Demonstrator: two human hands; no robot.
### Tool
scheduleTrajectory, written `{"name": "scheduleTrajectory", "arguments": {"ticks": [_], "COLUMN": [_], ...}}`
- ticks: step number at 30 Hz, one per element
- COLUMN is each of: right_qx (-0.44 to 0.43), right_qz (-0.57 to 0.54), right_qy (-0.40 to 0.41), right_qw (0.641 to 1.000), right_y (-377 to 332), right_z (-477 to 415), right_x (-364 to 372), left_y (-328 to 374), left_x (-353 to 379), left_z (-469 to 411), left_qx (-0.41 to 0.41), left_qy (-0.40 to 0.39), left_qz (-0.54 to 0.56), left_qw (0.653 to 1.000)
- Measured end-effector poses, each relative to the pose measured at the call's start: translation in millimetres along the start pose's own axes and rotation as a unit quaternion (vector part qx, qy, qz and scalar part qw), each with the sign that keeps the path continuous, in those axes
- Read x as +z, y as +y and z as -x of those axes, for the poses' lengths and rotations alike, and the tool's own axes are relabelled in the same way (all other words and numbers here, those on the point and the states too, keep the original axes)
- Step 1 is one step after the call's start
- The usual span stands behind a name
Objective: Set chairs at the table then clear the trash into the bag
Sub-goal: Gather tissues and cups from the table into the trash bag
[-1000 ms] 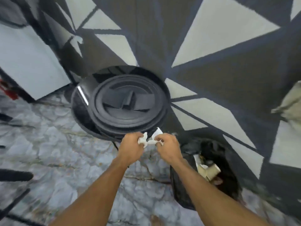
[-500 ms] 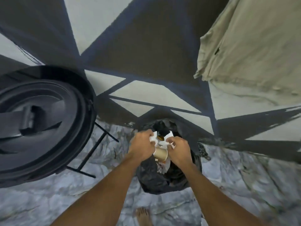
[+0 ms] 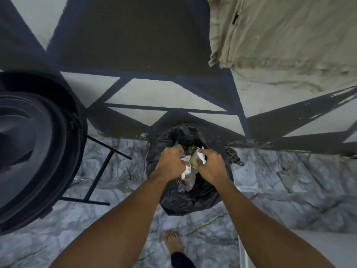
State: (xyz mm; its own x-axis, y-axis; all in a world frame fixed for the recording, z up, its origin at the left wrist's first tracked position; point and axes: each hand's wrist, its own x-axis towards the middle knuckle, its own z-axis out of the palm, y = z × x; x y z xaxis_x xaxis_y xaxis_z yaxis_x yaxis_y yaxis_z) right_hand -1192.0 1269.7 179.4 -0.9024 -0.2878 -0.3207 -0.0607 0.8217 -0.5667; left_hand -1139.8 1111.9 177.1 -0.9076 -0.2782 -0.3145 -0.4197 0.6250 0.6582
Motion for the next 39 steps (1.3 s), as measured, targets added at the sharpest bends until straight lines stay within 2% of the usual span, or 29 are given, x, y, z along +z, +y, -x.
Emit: {"name": "scheduleTrajectory", "arguments": {"ticks": [5, 11, 15, 19, 23, 30, 34, 39], "right_qx": [-0.037, -0.156, -0.252, -0.359, -0.437, -0.551, -0.606, -0.638], "right_qz": [0.017, 0.044, 0.053, 0.066, 0.081, 0.102, 0.117, 0.115], "right_qy": [-0.025, -0.068, -0.090, -0.122, -0.180, -0.289, -0.351, -0.413], "right_qw": [0.999, 0.984, 0.962, 0.923, 0.878, 0.776, 0.704, 0.640], "right_y": [-23, -106, -186, -274, -355, -462, -501, -522], "right_z": [6, 26, 62, 121, 211, 404, 528, 655], "right_x": [5, 27, 59, 108, 172, 299, 367, 429], "left_y": [-7, -41, -84, -143, -204, -316, -362, -393], "left_x": [-24, -86, -143, -202, -252, -293, -296, -282], "left_z": [17, 69, 134, 220, 334, 551, 682, 809], "left_qx": [-0.004, -0.022, -0.059, -0.115, -0.178, -0.332, -0.404, -0.461], "left_qy": [0.024, 0.108, 0.181, 0.245, 0.325, 0.434, 0.487, 0.527], "left_qz": [-0.008, 0.005, 0.018, 0.008, 0.021, 0.042, 0.060, 0.082], "left_qw": [1.000, 0.994, 0.981, 0.963, 0.929, 0.837, 0.772, 0.709]}}
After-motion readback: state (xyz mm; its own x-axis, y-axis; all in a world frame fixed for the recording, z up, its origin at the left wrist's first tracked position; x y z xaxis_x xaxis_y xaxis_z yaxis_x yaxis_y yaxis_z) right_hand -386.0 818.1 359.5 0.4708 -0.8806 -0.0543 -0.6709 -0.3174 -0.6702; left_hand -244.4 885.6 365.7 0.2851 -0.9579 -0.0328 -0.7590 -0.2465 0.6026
